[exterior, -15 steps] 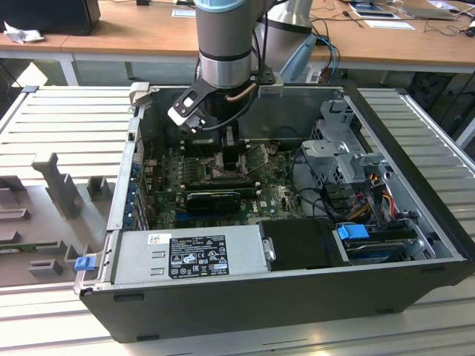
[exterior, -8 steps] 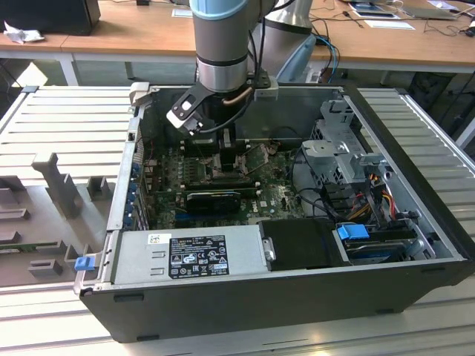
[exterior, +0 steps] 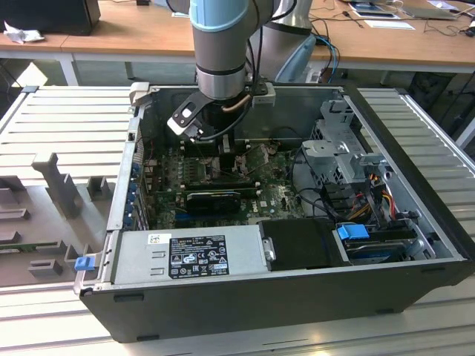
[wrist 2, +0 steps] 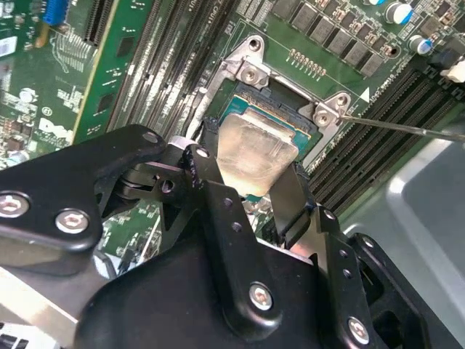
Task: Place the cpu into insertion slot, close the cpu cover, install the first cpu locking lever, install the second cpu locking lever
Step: 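Place the cpu into insertion slot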
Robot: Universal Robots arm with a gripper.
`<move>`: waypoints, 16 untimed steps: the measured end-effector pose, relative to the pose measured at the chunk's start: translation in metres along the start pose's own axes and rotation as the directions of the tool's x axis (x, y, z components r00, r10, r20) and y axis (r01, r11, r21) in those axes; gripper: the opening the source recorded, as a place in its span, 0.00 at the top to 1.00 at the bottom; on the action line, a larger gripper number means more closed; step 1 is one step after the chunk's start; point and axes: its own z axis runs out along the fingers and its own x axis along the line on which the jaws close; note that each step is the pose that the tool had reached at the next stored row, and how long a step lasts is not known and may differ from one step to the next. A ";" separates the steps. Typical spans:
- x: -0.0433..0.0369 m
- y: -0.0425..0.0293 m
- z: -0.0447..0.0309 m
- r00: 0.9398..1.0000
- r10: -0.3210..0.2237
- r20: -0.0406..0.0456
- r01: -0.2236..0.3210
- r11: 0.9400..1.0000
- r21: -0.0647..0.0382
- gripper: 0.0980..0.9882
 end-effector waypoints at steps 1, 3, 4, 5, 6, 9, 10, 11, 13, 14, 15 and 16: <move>0.0001 -0.0001 0.0013 1.000 0.001 0.000 -0.001 1.000 0.000 0.52; 0.0001 -0.0003 0.0033 1.000 0.001 0.000 -0.001 1.000 0.000 0.52; 0.0005 -0.0005 0.0045 1.000 0.002 0.000 -0.002 1.000 0.000 0.52; 0.0011 -0.0005 0.0056 1.000 0.002 0.000 -0.002 1.000 0.001 0.52; 0.0015 -0.0005 0.0066 1.000 0.002 0.000 -0.002 1.000 0.001 0.52; 0.0020 -0.0005 0.0084 1.000 -0.003 0.000 0.003 1.000 0.001 0.52; 0.0021 -0.0006 0.0088 1.000 -0.004 0.000 0.004 1.000 0.001 0.52; 0.0022 -0.0006 0.0096 1.000 -0.004 0.000 0.004 1.000 0.002 0.52; 0.0022 -0.0007 0.0101 1.000 -0.004 0.000 0.004 1.000 0.002 0.52; 0.0022 -0.0006 0.0101 1.000 -0.004 0.000 0.004 1.000 0.002 0.52; 0.0022 -0.0006 0.0102 1.000 -0.004 0.000 0.004 1.000 0.002 0.52; 0.0022 -0.0006 0.0102 1.000 -0.004 0.000 0.004 1.000 0.002 0.52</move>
